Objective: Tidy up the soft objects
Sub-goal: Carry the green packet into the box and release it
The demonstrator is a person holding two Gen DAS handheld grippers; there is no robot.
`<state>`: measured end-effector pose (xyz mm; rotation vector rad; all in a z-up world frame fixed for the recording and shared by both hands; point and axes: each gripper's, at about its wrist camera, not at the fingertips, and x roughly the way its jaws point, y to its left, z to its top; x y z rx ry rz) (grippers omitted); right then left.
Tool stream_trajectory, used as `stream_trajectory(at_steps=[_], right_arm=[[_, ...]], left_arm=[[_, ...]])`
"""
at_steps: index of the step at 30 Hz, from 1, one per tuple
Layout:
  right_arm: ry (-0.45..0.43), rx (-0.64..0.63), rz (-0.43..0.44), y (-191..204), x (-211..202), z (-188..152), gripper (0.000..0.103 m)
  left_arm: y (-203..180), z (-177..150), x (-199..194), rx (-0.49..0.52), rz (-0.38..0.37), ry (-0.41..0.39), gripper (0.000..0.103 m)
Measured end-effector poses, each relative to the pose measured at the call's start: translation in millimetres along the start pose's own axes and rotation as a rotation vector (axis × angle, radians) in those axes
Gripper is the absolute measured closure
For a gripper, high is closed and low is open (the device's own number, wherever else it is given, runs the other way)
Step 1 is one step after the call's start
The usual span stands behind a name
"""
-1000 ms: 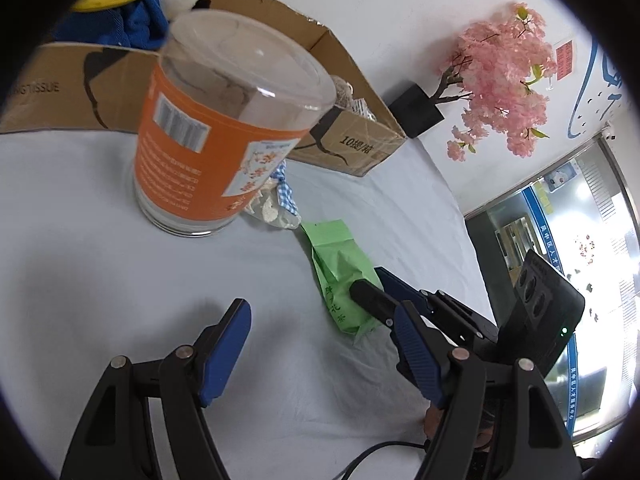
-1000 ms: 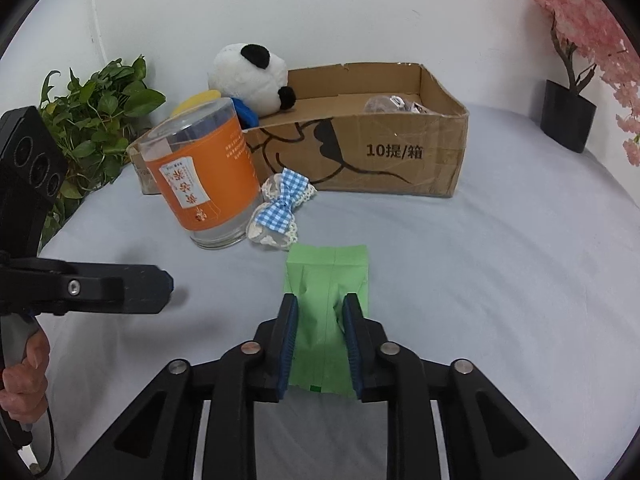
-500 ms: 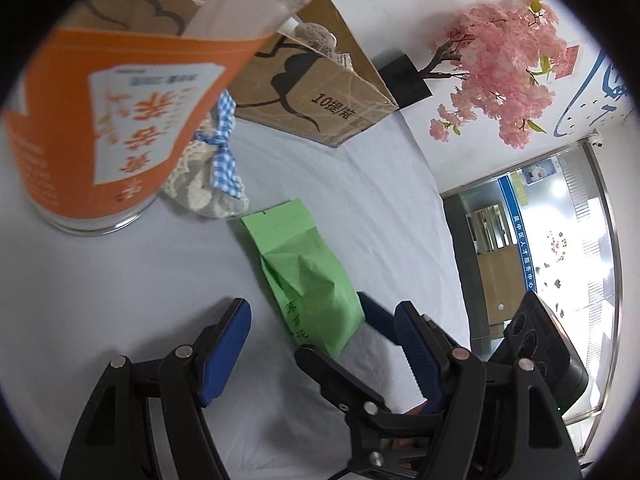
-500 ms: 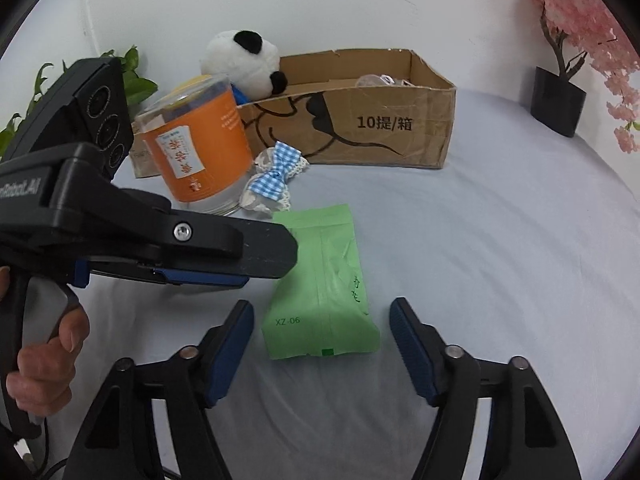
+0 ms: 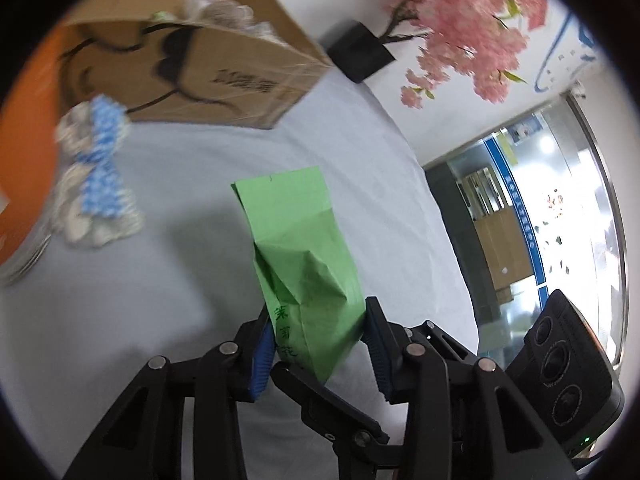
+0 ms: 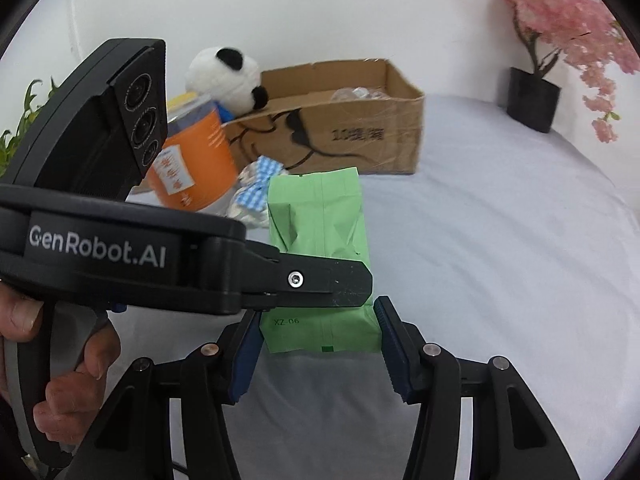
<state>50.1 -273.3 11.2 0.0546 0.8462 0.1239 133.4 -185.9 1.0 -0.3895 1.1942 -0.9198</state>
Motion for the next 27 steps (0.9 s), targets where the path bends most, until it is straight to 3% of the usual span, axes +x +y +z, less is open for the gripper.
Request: stream_trajectory(at_steps=[8,15,21,27], right_arm=[[-0.101,0.031,-0.140,-49.9,-20.9,13.1,0.051],[-0.224,-0.052,-0.210,-72.9,-28.0,53.1,0.051],[-0.354,-0.157,-0.174,-63.9,-13.7,109.5,0.051],[-0.421,-0.233,-0.051,-47.2,21.3,172.5,0.051]], left_arm=[[-44.3,44.2,40.8,0.117,-0.074,0.025,0.064],[-59.0,86.5,32.2,0.170,-0.110,-0.085,0.064],[-52.7,124.7,-8.8,0.182,-0.063,-0.253,0.064],[-19.1,156.0,-49.2,0.072,0.020,-0.401,0.064]])
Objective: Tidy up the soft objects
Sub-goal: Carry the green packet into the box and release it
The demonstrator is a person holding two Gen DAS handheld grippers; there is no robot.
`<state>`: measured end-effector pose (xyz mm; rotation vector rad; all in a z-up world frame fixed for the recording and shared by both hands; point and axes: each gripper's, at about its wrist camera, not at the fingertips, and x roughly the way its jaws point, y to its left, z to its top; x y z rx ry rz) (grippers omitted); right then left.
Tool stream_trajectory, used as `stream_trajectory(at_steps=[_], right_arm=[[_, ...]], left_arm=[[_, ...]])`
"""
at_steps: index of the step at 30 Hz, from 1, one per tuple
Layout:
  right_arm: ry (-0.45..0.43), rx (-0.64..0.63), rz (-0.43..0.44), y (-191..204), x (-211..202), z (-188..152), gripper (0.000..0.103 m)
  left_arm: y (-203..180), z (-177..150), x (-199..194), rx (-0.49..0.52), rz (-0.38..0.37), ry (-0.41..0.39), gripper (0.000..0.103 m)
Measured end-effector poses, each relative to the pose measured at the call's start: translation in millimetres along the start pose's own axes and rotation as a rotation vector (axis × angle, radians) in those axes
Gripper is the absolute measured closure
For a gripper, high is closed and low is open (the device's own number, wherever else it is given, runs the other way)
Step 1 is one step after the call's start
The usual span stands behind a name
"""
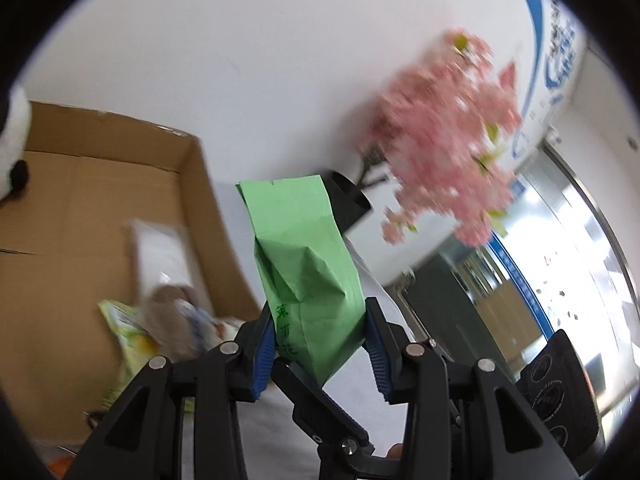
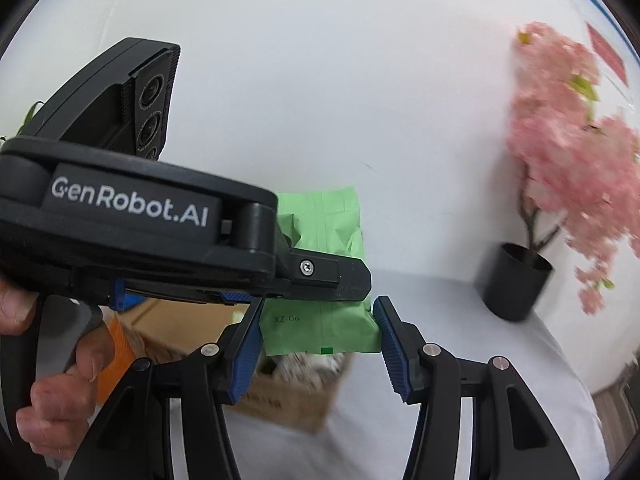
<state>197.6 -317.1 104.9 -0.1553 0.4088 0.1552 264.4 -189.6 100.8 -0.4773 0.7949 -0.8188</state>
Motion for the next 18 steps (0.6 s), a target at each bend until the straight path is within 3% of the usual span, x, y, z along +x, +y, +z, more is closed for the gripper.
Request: stream_trajectory(at_steps=[4,8,9,12,13,18], right_arm=[[0.054,0.062,0.132,1.0,45.3,12.4,0.051],[0.153,0.174,0.237,-6.1,80.4,7.2,0.048],[0.183,0.188,0.247,-5.9,85.2,4.6,0.043],[0.196,0.185,0.236,-4.5,80.8,1.1,0.019],[0.191,0.180,0.227,-5.1,74.5,1.8,0.019],[0.137,0.169,0.180,-8.6,27.8,4.4,0.018]], left_arm=[[34.1,12.7,-1.4,-0.127,0.099,-0.008,0.063],[45.7,12.4,-1.4,-0.169,0.208,0.012,0.060],[43.2,12.3,-3.6,-0.153,0.238,0.007,0.058],[23.9,13.4,-21.5,-0.082,0.323,-0.040,0.035],[16.3,13.9,-28.4,-0.053,0.335,-0.055,0.027],[-20.3,-2.4,-83.9,0.164,0.336,-0.086,0.026]])
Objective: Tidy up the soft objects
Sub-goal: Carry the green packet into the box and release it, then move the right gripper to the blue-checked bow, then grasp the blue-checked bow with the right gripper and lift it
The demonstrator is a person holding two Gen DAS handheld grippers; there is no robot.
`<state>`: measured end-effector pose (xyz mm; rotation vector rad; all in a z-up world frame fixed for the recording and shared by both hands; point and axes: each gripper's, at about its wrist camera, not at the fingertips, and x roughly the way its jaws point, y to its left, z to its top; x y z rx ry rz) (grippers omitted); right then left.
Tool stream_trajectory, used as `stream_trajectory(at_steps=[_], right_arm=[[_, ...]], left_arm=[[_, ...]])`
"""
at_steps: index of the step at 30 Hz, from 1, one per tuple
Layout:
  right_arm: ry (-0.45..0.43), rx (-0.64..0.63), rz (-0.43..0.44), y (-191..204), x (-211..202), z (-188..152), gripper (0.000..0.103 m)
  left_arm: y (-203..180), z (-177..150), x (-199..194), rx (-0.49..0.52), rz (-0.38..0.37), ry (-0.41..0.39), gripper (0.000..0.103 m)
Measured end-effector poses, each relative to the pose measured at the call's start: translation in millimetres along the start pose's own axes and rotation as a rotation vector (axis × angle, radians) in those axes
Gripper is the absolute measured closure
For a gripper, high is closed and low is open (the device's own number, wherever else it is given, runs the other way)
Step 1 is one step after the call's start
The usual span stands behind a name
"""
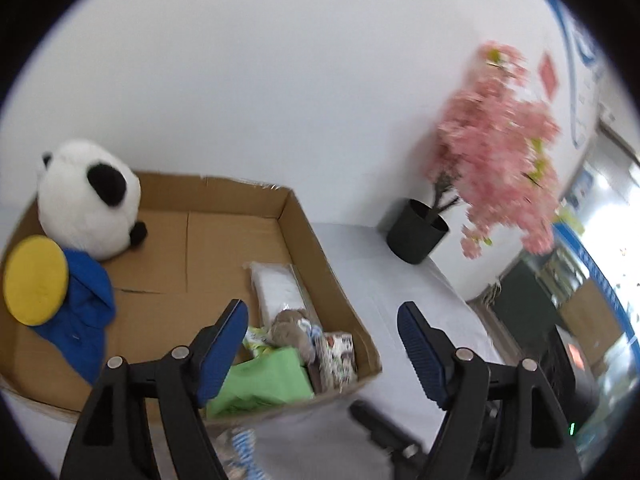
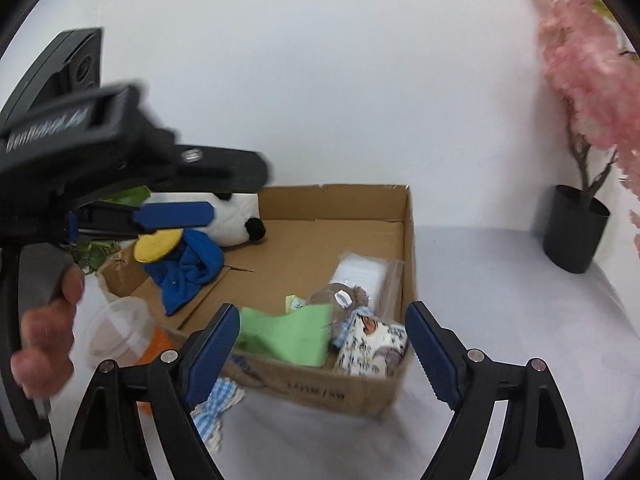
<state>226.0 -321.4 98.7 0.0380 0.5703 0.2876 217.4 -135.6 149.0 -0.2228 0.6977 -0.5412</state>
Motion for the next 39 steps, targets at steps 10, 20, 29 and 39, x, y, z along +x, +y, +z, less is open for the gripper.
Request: stream_trajectory(at_steps=[10,20,29,39], right_arm=[[0.277,0.098,0.116,57.3,9.9,-92.8,0.015],[0.352,0.019,0.037,117.9,42.7,-124.9,0.041],[0.358,0.042,-0.003,109.0,36.7,-125.2,0.095],[0.298,0.052,0.044,113.2,-54.3,-166.5,0.097]], left_arm=[[44.1,-70.3,-105.1,0.043,0.156,-0.023,0.024],[97.7,-125.2,-131.3,-0.117,0.249,0.031,0.024],[98.9,-144.8,-105.7,-0.219,0.100,0.140,0.024],[52.3,-173.9,-34.4,-0.273,-0.264,0.388,0.024]])
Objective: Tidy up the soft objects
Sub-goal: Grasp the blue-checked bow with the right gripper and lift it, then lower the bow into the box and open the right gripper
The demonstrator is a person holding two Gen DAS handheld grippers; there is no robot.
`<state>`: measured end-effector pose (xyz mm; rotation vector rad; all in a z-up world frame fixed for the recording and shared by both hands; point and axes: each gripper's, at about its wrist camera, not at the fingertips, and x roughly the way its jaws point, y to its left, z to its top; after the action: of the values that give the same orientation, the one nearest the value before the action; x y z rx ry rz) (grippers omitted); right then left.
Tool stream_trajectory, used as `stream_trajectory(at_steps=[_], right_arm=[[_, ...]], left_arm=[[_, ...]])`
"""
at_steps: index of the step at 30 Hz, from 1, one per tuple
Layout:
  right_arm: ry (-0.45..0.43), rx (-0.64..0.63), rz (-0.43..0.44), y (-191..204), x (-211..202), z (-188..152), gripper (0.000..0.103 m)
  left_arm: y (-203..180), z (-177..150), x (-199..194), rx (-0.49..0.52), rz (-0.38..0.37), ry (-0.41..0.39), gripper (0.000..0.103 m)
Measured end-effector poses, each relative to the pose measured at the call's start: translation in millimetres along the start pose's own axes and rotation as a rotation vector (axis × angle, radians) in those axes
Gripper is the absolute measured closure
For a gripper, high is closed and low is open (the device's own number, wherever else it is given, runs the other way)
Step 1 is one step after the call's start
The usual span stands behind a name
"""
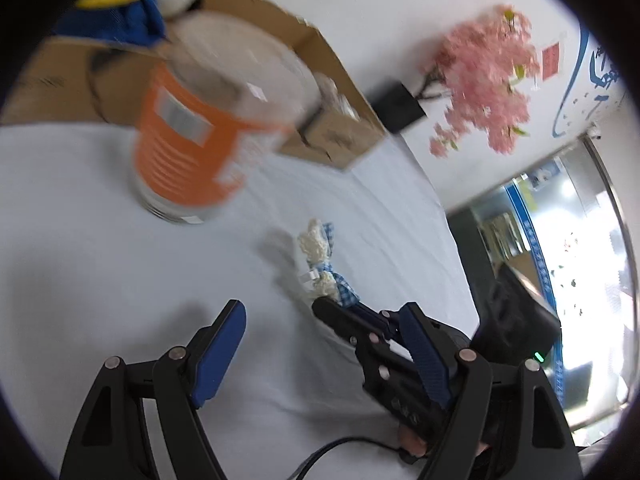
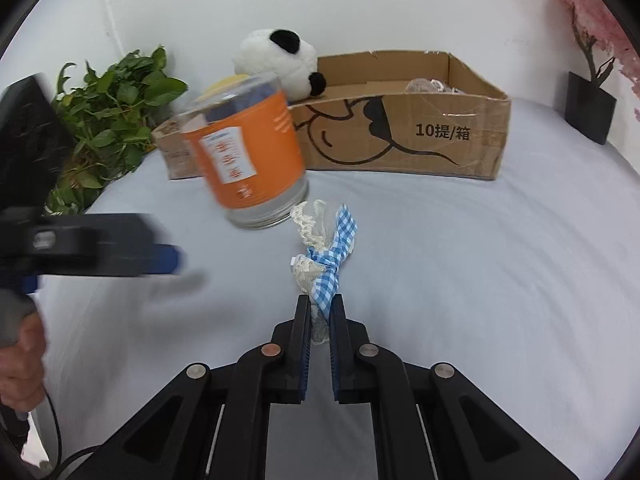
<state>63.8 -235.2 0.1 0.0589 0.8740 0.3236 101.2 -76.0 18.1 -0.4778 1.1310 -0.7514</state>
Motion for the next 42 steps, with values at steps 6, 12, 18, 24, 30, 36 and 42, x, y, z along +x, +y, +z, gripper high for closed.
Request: stream_trajectory(at_steps=[6,12,18,24,30,36,42], right_arm=[[-0.066,-0.021,-0.038,6.7,-37.2,-19.1,0.097],[-0.073,-0.031,-0.131,-7.0,-43.3,-16.4,0.097],[-0.136,-0.063,-0.261,-36.7,-42.3,4.3,0.097],[-0.277,-0.152,-0.346,-74.0,-38.7,50.7,0.097],[-0.360,-0.128,-0.240,-98.5,-17.5,118.9,0.097],[-0.329,-0.095,-0.099,-96.5,16.4,163.0,0.093],[-0.308,-0.022,-0.009,-87.7,16.1,171.8,0.022]], left_arm=[[-6.4,8.7,51.7,-0.061,-0.101,0.105,0.042],[-28.3,28.1,80.4,0.016,-0.092,0.131,0.080],[-53.8,67.6,109.4,0.061,-0.114,0.098,0.082],[-82.8,126.2,115.1,0.098,-0.122,-0.053,0.082],[-75.2,176.3,96.1,0.046,-0.040,-0.208,0.082],[-62.7,192.5,60.3,0.032,0.117,-0.302,0.072],[-74.0,168.8,-12.6,0.148,0.349,-0.465,0.030]])
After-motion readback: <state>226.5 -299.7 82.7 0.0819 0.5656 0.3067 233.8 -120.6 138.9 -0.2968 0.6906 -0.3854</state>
